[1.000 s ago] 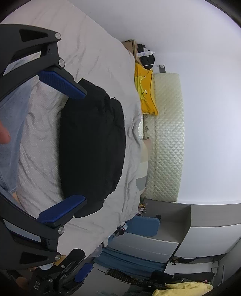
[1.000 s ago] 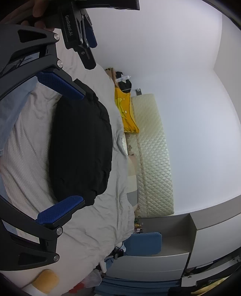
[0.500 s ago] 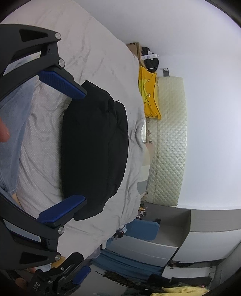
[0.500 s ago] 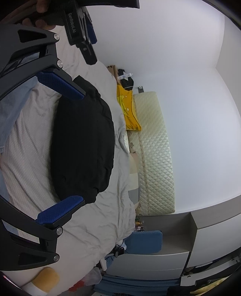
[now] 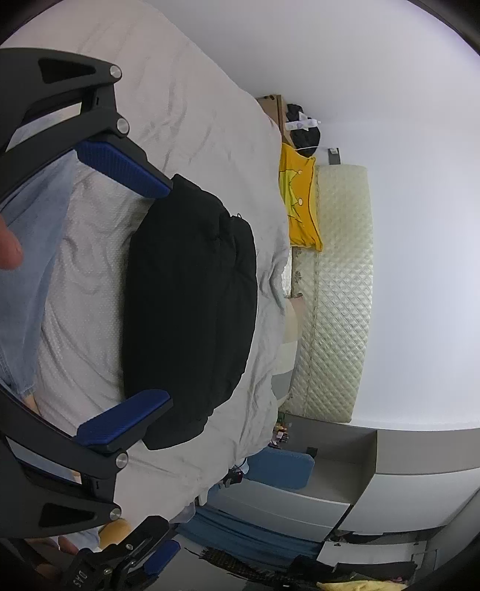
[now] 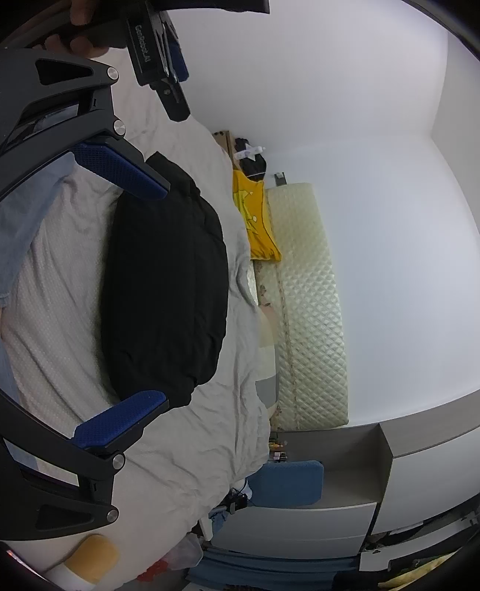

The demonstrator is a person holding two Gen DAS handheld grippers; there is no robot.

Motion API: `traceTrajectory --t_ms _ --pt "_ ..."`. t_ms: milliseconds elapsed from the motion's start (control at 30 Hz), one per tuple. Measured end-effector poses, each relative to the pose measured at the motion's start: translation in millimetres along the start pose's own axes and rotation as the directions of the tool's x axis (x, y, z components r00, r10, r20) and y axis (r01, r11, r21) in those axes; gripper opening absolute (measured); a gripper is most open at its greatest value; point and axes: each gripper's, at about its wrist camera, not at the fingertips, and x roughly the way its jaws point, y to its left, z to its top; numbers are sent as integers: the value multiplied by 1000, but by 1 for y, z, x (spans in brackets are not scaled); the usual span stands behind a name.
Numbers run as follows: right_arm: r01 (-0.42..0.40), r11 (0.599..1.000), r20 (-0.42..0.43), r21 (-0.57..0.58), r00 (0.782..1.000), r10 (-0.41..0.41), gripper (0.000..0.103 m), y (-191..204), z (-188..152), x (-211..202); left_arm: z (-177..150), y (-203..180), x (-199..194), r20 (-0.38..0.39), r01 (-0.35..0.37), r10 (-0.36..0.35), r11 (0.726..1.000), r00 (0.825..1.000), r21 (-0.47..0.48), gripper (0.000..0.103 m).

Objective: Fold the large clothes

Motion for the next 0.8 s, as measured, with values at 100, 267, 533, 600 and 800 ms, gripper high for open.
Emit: traceTrajectory --t_ms 100,267,533,600,800 --pt "13 1000 -2 1 1000 -13 103 -2 0 2 -1 -3 -1 0 11 -11 1000 1000 16 103" --pt "21 1000 -6 2 1000 -21 103 -1 0 2 -1 -6 0 5 0 0 1000 1000 32 103" --pt "16 1000 -11 4 1000 -15 103 -4 0 2 -1 -8 1 2 0 0 1000 1000 29 103" --pt "15 1000 -12 8 1000 -15 103 -4 0 2 -1 -8 0 0 -1 1 1000 1000 31 103" --pt "19 1000 -9 8 1000 -19 103 -2 -1 2 0 -10 1 -2 7 -7 999 1000 36 103"
